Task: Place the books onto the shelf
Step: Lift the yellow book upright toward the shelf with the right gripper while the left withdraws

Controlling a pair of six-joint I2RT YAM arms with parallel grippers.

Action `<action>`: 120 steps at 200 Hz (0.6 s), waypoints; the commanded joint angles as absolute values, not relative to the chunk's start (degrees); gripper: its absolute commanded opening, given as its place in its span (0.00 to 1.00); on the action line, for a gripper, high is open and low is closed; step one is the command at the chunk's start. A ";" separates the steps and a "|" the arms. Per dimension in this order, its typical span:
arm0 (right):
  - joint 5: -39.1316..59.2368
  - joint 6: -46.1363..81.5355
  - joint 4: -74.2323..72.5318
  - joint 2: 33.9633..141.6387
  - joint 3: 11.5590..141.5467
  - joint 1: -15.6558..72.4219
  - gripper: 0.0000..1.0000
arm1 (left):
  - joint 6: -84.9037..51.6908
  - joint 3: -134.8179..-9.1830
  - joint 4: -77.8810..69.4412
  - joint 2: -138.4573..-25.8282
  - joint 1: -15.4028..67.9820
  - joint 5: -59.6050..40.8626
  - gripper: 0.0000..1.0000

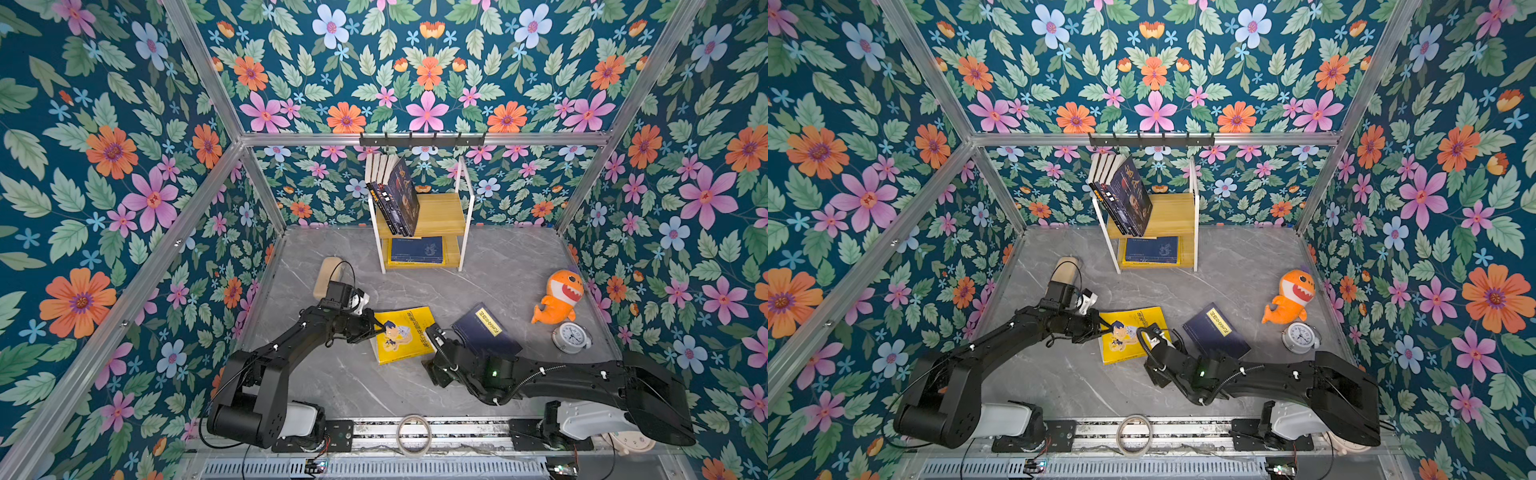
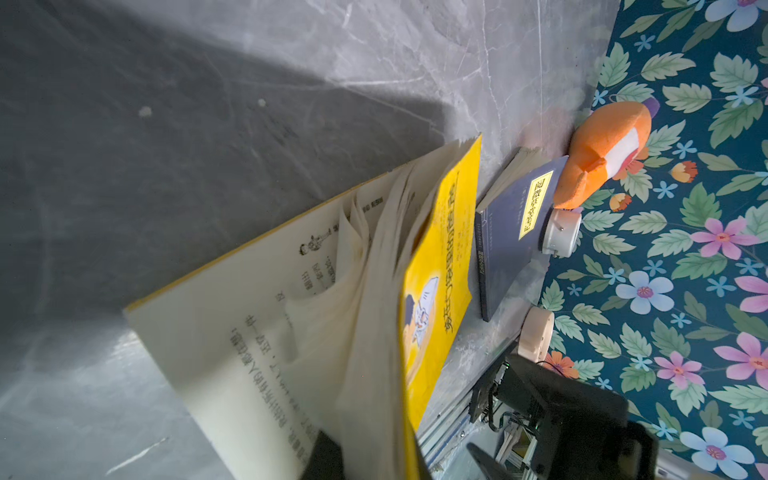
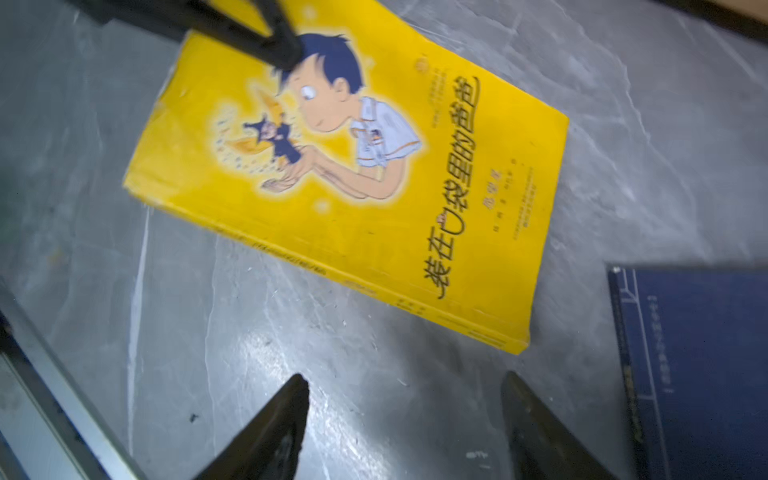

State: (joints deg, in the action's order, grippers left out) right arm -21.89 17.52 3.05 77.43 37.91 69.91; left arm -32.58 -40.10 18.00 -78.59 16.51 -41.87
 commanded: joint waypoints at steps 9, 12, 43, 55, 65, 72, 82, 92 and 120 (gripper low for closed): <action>-29.60 -0.95 0.04 81.82 39.62 71.92 0.74 | -31.97 -40.83 18.04 -78.66 16.48 -43.56 0.00; -29.90 -1.88 -0.10 82.45 39.94 72.14 0.74 | -31.77 -40.92 18.24 -78.70 16.52 -43.59 0.00; -31.58 -10.54 -9.58 88.68 40.11 72.85 0.75 | -32.68 -40.02 17.41 -78.76 16.50 -43.59 0.00; -32.31 -13.43 -11.44 91.06 40.69 72.88 0.75 | -32.44 -40.48 17.39 -78.95 16.51 -44.07 0.00; -32.75 -15.20 -13.69 92.60 40.81 72.91 0.73 | -32.03 -40.87 17.80 -79.11 16.45 -43.99 0.00; -32.70 -16.63 -16.94 93.92 40.17 72.88 0.71 | -31.97 -40.89 18.18 -79.23 16.52 -43.65 0.00; -32.78 -19.10 -22.35 96.15 39.12 72.86 0.68 | -32.37 -40.52 17.77 -79.46 16.44 -43.57 0.00; -33.29 -20.51 -25.56 97.94 38.80 72.68 0.62 | -32.94 -40.30 17.00 -79.49 16.50 -43.91 0.00; -33.33 -21.35 -27.63 99.84 39.18 72.49 0.31 | -32.75 -40.38 16.87 -78.24 16.24 -43.32 0.04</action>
State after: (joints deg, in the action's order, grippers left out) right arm -32.95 -17.47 -19.99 98.85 39.18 72.51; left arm -32.45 -40.29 17.82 -79.31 16.49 -42.26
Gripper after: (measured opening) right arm 0.394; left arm 0.119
